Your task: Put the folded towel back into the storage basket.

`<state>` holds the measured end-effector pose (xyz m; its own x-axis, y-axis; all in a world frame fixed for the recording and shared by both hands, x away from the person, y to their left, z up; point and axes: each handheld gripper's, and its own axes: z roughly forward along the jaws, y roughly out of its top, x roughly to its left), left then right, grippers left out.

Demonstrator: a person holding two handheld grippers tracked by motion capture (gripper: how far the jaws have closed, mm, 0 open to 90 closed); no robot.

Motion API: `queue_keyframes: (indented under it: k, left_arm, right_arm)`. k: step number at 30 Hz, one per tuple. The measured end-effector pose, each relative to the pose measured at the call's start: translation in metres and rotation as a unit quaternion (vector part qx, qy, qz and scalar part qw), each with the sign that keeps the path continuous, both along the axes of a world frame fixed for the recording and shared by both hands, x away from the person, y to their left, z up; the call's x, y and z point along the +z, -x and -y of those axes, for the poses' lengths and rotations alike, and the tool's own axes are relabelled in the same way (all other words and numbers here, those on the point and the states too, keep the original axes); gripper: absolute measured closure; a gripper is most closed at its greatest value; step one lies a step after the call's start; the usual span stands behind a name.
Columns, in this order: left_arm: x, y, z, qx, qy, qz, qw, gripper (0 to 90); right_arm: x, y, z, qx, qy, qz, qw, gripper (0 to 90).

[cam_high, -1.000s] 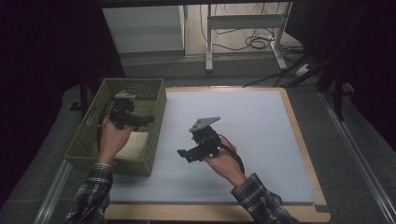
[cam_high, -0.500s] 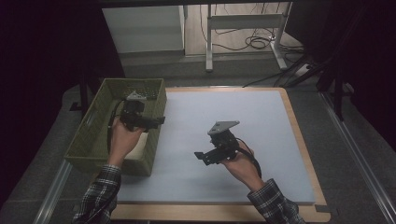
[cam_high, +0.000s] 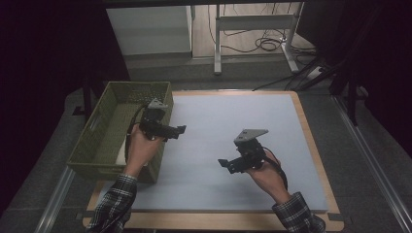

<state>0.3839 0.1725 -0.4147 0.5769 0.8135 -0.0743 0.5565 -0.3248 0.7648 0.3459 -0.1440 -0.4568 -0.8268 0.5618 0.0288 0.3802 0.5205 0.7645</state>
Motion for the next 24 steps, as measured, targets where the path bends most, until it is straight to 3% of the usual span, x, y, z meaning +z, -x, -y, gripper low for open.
queue_keyframes:
  k: [12, 24]
  left_arm:
    - [-0.002, 0.007, 0.032, -0.032, -0.002, 0.001, 0.9995, 0.0]
    - [-0.025, 0.027, 0.061, -0.056, -0.003, 0.005, 0.9984, 0.0]
  right_arm:
    - [-0.002, 0.005, 0.042, -0.028, 0.008, 0.000, 0.9996, 6.4]
    - [-0.010, 0.010, 0.084, -0.061, 0.007, -0.003, 0.9981, 6.0]
